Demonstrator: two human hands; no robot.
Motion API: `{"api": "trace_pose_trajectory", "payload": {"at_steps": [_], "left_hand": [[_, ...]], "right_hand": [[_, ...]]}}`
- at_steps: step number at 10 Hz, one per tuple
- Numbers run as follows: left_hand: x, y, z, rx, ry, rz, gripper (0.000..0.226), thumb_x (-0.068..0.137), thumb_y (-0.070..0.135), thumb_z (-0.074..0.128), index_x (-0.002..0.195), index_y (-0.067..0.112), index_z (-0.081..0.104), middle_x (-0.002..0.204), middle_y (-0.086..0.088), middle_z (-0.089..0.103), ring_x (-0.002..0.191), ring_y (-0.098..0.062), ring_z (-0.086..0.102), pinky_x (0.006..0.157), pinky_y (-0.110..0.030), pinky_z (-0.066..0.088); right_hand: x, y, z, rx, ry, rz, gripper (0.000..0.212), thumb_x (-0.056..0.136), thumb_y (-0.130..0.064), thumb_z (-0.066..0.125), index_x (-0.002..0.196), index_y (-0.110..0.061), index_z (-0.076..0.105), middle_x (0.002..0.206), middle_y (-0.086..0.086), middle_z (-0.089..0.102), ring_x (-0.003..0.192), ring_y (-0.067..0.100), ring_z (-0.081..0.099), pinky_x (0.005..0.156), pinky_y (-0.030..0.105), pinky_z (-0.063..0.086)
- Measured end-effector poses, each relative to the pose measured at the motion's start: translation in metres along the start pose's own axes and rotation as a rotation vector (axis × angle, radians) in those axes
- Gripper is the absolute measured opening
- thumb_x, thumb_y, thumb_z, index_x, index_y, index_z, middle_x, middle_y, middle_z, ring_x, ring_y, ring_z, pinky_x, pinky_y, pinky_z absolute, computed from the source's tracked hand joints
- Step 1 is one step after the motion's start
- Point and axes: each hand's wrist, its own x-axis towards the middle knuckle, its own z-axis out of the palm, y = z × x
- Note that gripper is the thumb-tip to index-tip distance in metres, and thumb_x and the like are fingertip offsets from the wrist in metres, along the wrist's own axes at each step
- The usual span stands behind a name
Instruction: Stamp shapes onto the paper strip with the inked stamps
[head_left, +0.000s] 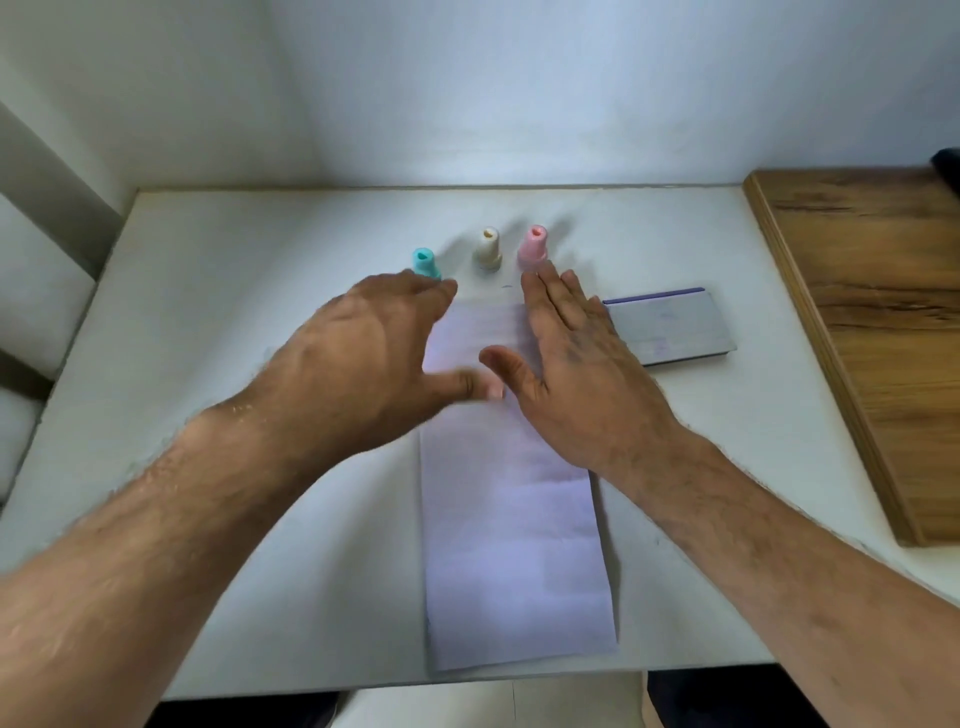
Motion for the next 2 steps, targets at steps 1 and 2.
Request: {"api": "trace_pose_trajectory", "payload": {"at_steps": [1, 2], "left_hand": [[0.002, 0.004, -0.006, -0.079, 0.254, -0.003, 0.077, 0.084, 0.071, 0.038, 0.136, 0.016, 0.055, 0.135, -0.005, 0.06, 0.131, -0.025, 0.047, 0.102, -0.037, 0.04], [-0.01, 0.007, -0.009, -0.098, 0.328, 0.005, 0.076, 0.093, 0.067, 0.032, 0.143, 0.012, 0.046, 0.147, -0.009, 0.049, 0.143, -0.025, 0.034, 0.114, -0.037, 0.028]], "right_hand": [[0.001, -0.007, -0.017, 0.044, 0.019, 0.02, 0.082, 0.095, -0.064, 0.024, 0.154, -0.019, -0.012, 0.163, -0.006, -0.015, 0.15, 0.013, -0.011, 0.121, 0.031, -0.003], [-0.004, -0.014, -0.037, -0.008, 0.032, 0.045, 0.082, 0.095, -0.065, 0.024, 0.156, -0.018, -0.004, 0.164, 0.0, -0.01, 0.15, 0.014, -0.011, 0.119, 0.03, -0.006]]}}
